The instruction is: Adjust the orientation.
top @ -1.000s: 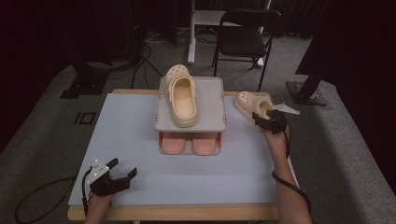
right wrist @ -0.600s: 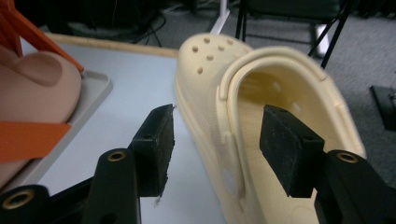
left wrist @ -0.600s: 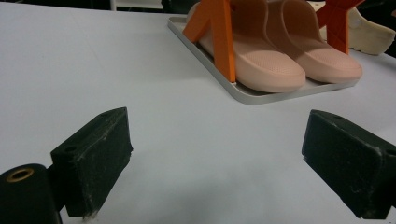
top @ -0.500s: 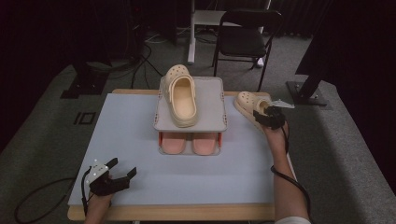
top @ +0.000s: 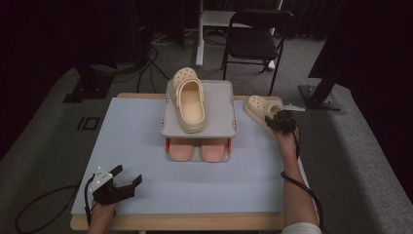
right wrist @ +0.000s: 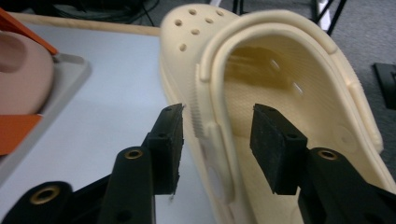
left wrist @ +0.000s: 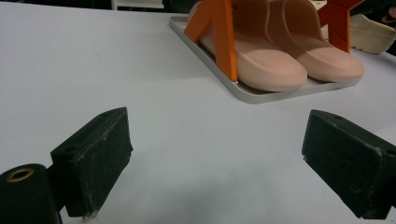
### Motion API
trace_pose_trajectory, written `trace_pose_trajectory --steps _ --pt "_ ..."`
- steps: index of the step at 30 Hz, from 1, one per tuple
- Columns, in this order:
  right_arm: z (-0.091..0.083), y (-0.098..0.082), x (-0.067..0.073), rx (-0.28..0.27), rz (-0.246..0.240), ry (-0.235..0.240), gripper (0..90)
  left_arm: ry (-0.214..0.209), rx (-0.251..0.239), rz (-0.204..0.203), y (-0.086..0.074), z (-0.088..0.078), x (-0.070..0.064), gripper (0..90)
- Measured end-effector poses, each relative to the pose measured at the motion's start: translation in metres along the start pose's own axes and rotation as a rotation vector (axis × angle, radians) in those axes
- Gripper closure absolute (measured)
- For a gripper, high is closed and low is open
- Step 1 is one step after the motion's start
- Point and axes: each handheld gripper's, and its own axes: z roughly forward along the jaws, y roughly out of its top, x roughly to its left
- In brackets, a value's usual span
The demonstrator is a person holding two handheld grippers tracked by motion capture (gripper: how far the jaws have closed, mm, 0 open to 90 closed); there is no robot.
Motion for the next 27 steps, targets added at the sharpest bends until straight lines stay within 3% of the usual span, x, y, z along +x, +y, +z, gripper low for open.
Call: trace_pose_trajectory --steps 7,16,21,27 --pt "0.0073 -0.0014 0.0011 0.038 -0.036 -0.005 65.5 0.001 0.001 0.002 -0.0003 0.0005 0.0003 8.2" --pt "0.0095 0.0004 0.003 0.048 -0.065 -0.004 74.5 0.001 0.004 0.003 -0.0005 0.0011 0.0005 8.2" --pt "0.0084 0.0021 0.0071 0.054 -0.097 0.003 76.7 0.003 0.001 0.002 -0.0003 0.0006 0.0003 8.2" --pt "0.0045 0.0049 0.0087 0.047 -0.093 0.024 77.4 0.003 0.002 0.006 -0.0002 0.0007 0.0001 8.2"
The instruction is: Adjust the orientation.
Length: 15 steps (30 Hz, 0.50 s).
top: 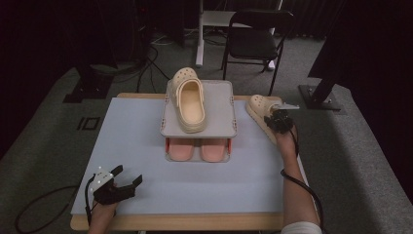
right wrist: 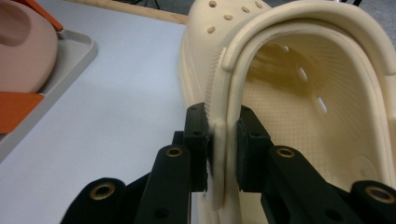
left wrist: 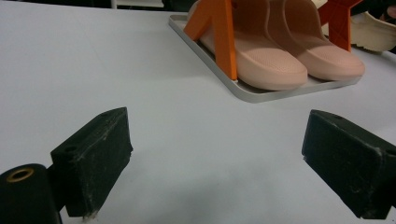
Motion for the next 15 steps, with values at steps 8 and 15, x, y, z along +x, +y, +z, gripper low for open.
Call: trace_pose_trajectory --steps 8,15 --pt "-0.008 -0.001 0.002 -0.007 -0.02 0.013 77.7 0.003 -0.004 -0.003 0.001 -0.001 0.0 8.2" --pt "-0.021 -0.004 0.003 -0.03 -0.016 0.034 77.8 0.007 -0.007 -0.002 0.001 -0.002 0.001 8.2"
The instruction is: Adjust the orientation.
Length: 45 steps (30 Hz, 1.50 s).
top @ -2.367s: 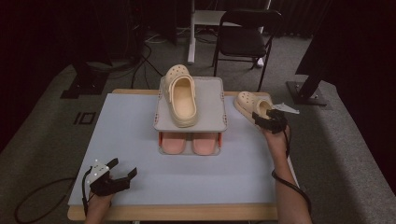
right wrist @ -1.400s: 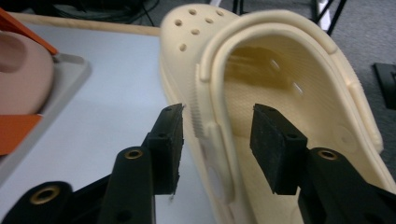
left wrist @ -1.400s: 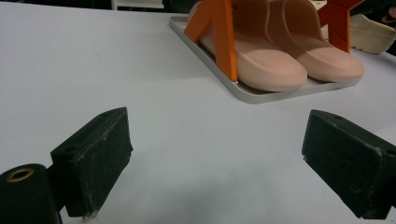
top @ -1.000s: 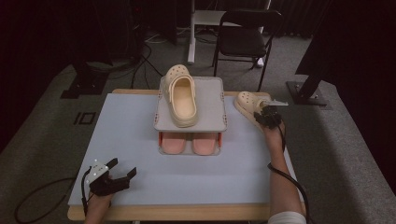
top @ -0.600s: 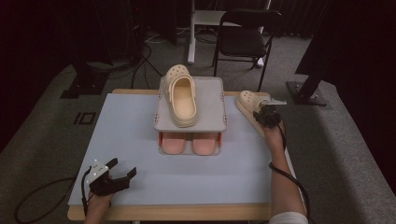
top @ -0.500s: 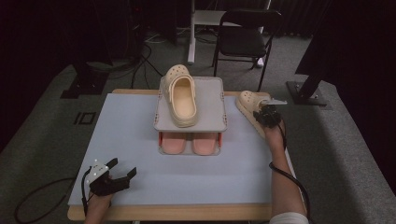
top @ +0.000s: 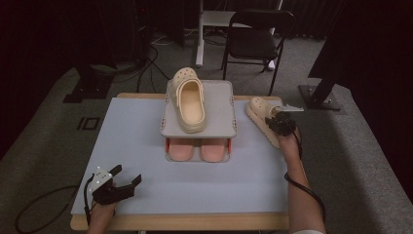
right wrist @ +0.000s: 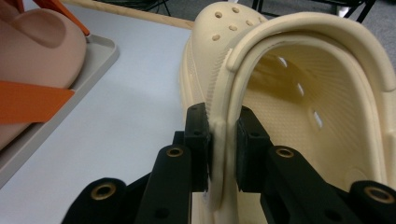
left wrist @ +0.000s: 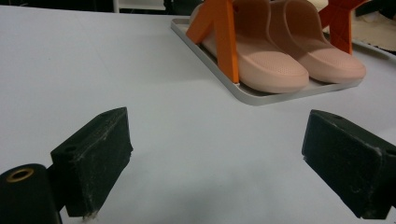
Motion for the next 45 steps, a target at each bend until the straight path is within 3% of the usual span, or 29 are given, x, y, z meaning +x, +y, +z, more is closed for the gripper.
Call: trace_pose_trajectory --steps 13,22,29,34,45 --pt "-0.031 -0.009 0.018 -0.019 -0.03 -0.001 77.8 0.001 -0.005 0.003 0.001 -0.001 0.0 8.2" --pt "-0.058 -0.029 0.037 -0.022 -0.069 0.001 77.7 0.006 -0.012 0.005 0.002 -0.002 0.001 8.2" --pt "-0.078 -0.047 0.052 -0.034 -0.067 0.021 77.7 0.001 -0.011 0.007 0.002 -0.001 -0.001 8.2" --pt "-0.091 -0.055 0.061 -0.044 -0.084 0.005 77.7 -0.001 -0.01 0.01 0.003 -0.001 -0.001 8.2" --pt "-0.107 -0.076 0.074 -0.059 -0.062 0.005 77.7 -0.005 -0.007 0.011 0.002 0.001 -0.002 8.2"
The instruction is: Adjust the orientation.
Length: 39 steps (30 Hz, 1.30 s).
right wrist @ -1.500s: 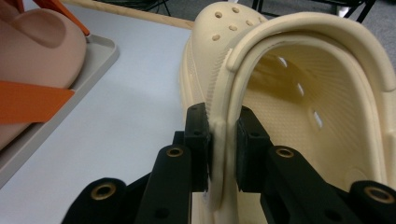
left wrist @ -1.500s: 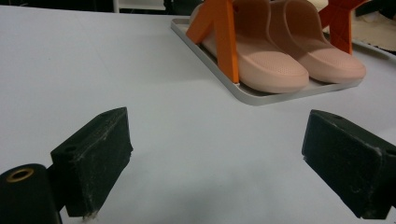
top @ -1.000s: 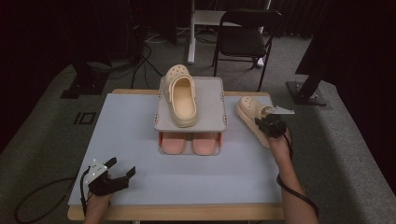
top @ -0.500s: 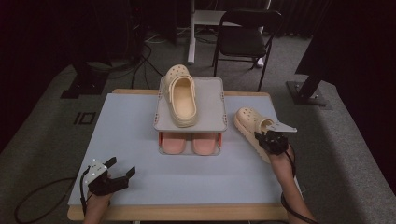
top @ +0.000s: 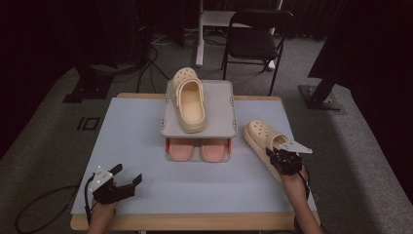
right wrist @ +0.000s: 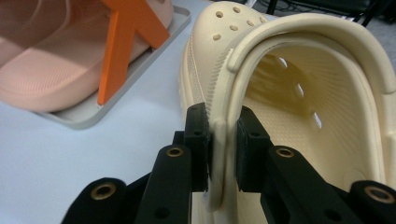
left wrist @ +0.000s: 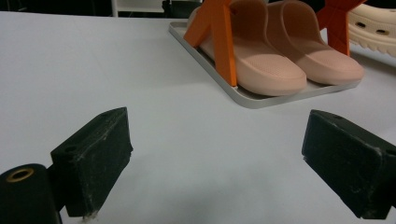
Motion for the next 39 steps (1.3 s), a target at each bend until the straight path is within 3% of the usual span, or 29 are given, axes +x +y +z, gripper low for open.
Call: trace_pose_trajectory --steps 4,8,11,19,21,25,27,31,34,37,39 --pt "-0.004 -0.007 0.005 0.016 -0.015 0.0 77.7 -0.002 0.0 0.004 0.0 0.0 -0.001 8.2" --pt "-0.008 -0.013 0.01 0.01 0.008 0.016 77.7 -0.002 0.001 0.002 0.0 0.0 -0.001 8.2" --pt "-0.009 -0.017 0.016 0.013 0.0 0.019 77.6 -0.001 -0.001 0.003 0.0 0.0 -0.001 8.2" --pt "0.001 -0.025 0.024 0.023 -0.007 0.018 77.6 -0.001 -0.005 0.013 0.0 -0.001 -0.001 8.2" --pt "0.003 -0.026 0.025 0.028 -0.029 0.019 77.5 -0.001 -0.003 0.013 0.0 -0.001 -0.001 8.2" --pt "0.004 -0.028 0.027 0.033 -0.028 0.029 77.3 -0.002 -0.003 0.016 0.0 0.0 -0.001 8.2" --pt "0.004 -0.028 0.025 0.036 -0.005 0.052 76.3 -0.005 -0.001 0.018 0.0 0.0 -0.002 8.2" --pt "0.0 -0.026 0.022 0.011 0.003 0.076 70.5 -0.003 -0.002 0.015 0.0 0.0 -0.002 8.2" --pt "-0.003 -0.024 0.018 0.016 -0.001 0.122 61.4 -0.003 -0.002 0.013 0.0 0.0 -0.001 8.2" --pt "-0.007 -0.022 0.011 0.001 0.028 0.176 52.4 -0.004 -0.004 0.015 0.0 0.0 -0.001 8.2" --pt "-0.011 -0.021 0.007 -0.016 0.038 0.177 50.4 -0.005 -0.005 0.015 0.0 0.0 -0.001 8.2"
